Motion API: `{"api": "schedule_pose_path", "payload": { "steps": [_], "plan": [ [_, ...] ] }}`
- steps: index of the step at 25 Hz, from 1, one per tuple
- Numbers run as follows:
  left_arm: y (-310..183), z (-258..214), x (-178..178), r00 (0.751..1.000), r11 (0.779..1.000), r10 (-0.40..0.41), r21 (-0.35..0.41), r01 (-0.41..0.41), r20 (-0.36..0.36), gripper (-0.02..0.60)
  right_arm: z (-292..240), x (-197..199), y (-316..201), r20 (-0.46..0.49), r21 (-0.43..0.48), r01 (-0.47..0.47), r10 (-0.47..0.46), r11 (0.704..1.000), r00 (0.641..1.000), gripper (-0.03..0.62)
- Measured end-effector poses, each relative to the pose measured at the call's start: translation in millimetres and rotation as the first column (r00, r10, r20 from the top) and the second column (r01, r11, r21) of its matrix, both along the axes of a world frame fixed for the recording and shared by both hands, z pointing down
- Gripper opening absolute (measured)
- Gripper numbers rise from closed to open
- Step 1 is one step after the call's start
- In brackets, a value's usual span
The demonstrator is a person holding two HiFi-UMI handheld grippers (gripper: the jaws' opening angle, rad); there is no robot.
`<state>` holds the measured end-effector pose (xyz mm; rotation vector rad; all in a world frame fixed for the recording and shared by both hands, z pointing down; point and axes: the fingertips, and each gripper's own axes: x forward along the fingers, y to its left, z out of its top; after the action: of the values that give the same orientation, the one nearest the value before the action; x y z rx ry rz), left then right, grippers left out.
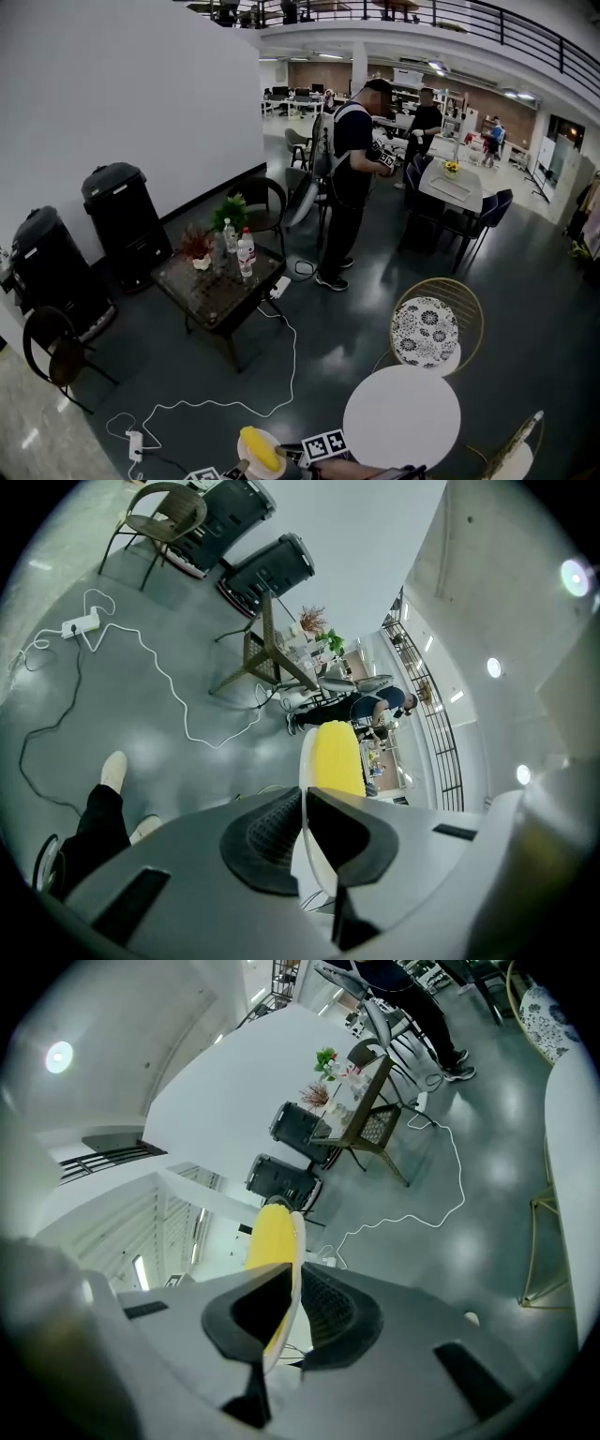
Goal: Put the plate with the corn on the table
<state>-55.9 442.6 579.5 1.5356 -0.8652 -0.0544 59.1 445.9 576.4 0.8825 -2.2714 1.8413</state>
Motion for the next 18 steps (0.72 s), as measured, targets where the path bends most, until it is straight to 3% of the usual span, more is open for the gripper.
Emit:
{"api": "schedule_pose_path", "payload": {
  "steps": [18],
  "plan": [
    [9.0, -2.7, 22.5, 1.0, 0.999, 0.019, -0.028, -0.018, 0.023, 0.026, -7.9, 15.5, -10.7, -0.009, 0.046, -0.004, 0.005, 0.999, 1.0, 0.035]
  ]
}}
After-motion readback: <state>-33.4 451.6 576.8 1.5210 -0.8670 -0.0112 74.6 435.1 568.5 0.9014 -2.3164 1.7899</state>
